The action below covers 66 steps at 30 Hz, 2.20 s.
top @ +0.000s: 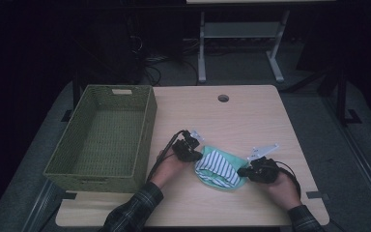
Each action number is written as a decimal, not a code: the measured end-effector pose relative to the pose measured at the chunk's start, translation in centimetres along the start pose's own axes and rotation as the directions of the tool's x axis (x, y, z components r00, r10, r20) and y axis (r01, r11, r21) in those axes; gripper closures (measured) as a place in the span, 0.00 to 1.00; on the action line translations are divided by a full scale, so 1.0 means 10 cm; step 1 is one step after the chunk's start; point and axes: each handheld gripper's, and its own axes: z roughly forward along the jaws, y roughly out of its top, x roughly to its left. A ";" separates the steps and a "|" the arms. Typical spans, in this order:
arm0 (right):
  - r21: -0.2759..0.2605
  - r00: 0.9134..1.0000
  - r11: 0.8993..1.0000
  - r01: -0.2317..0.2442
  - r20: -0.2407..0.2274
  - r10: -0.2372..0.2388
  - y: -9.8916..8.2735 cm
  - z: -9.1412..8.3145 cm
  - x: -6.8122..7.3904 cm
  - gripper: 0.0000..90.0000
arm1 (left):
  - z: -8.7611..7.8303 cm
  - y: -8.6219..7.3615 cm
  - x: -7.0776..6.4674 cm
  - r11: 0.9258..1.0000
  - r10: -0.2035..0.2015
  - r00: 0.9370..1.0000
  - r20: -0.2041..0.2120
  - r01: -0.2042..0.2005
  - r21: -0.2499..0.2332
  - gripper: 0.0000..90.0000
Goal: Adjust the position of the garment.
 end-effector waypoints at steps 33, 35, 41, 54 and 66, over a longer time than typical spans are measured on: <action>-0.053 0.999 0.998 -0.030 0.039 0.032 0.15 0.05 -0.31 1.00 | -0.50 -0.04 -0.53 0.996 0.032 0.996 0.084 -0.025 -0.083 0.57; -0.051 0.999 0.998 -0.024 0.030 0.026 0.15 0.05 -0.27 1.00 | -0.51 -0.05 -0.57 0.996 0.037 0.995 0.087 -0.030 -0.078 0.55; -0.044 1.000 0.999 0.002 0.007 -0.001 0.14 0.05 -0.15 1.00 | -0.51 -0.14 -0.65 0.998 0.053 0.996 0.074 -0.049 -0.047 0.52; -0.046 1.000 0.999 0.007 -0.006 -0.007 0.12 0.05 -0.05 0.91 | -0.33 -0.31 -0.70 0.997 0.074 0.997 0.026 -0.075 0.025 0.31; -0.076 0.997 0.997 -0.023 0.067 0.028 0.09 0.06 -0.11 0.61 | -0.19 -0.32 -0.66 0.995 0.092 0.996 0.012 -0.092 0.036 0.30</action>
